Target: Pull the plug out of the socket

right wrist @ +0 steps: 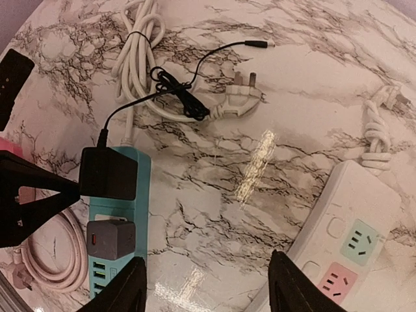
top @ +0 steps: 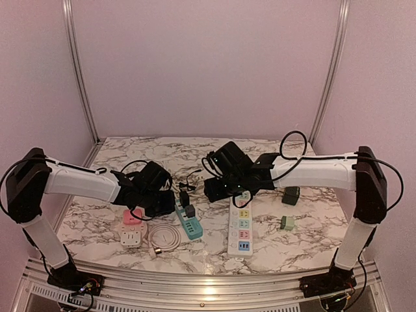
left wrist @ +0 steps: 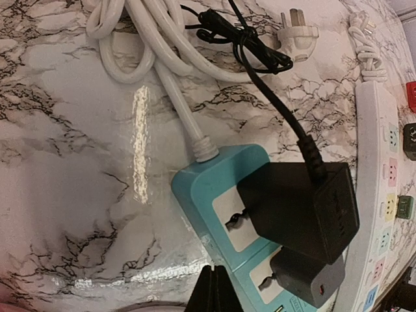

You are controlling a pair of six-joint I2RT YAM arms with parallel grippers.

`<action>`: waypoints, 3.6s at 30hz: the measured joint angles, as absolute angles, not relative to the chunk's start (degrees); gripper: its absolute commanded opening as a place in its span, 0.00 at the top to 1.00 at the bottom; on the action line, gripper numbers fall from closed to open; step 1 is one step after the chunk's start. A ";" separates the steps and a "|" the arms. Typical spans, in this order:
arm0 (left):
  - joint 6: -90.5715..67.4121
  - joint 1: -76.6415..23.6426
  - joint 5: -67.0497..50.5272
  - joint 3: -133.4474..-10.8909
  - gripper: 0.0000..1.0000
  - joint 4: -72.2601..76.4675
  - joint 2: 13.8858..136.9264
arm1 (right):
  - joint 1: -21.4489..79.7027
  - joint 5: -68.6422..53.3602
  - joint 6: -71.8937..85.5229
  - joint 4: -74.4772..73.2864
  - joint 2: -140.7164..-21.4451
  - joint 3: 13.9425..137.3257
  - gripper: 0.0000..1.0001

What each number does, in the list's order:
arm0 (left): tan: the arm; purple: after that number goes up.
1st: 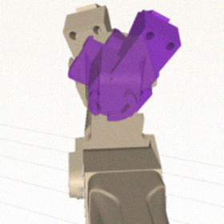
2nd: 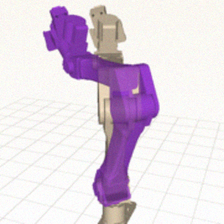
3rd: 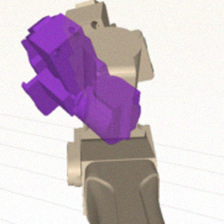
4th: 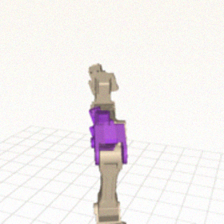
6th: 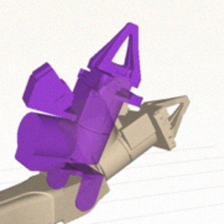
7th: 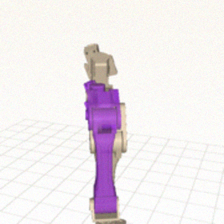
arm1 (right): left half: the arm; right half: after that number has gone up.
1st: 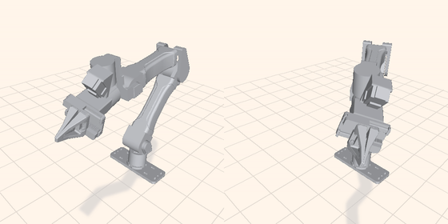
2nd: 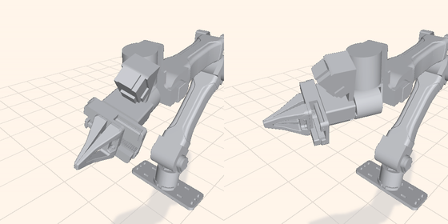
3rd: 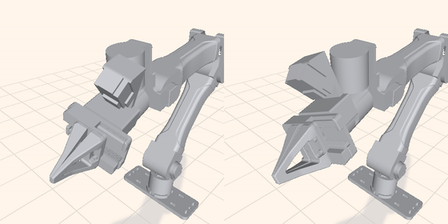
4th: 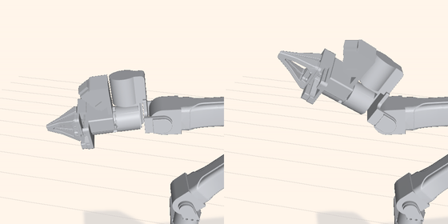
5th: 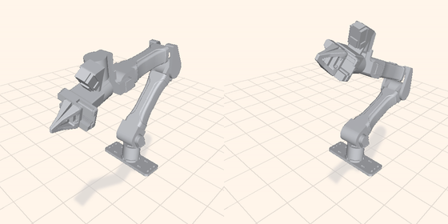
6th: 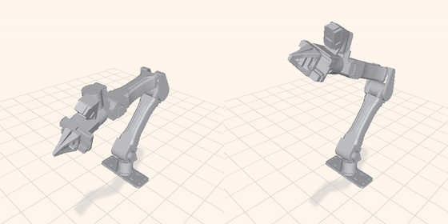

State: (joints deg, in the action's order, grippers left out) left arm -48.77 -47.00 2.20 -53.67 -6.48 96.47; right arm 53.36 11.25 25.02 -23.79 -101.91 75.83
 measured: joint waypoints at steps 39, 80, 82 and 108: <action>-48.80 -48.60 5.58 -57.63 1.00 -5.32 92.23 | 54.13 2.83 9.28 -19.38 -107.00 76.03 0.52; -47.27 -46.13 -2.39 -67.31 1.00 -3.90 103.92 | 54.04 0.49 6.04 -14.48 -111.55 75.79 0.63; -47.33 -46.11 -2.37 -67.31 1.00 -3.88 103.94 | 54.02 0.16 6.13 -14.37 -111.74 75.79 0.64; -47.86 -46.15 -0.51 -64.99 1.00 2.13 104.81 | 54.04 1.87 10.41 -11.44 -110.91 73.71 0.96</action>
State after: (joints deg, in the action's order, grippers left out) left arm -47.86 -46.15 -0.51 -64.99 2.13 104.81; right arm 54.04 1.87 10.41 -11.44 -110.91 73.71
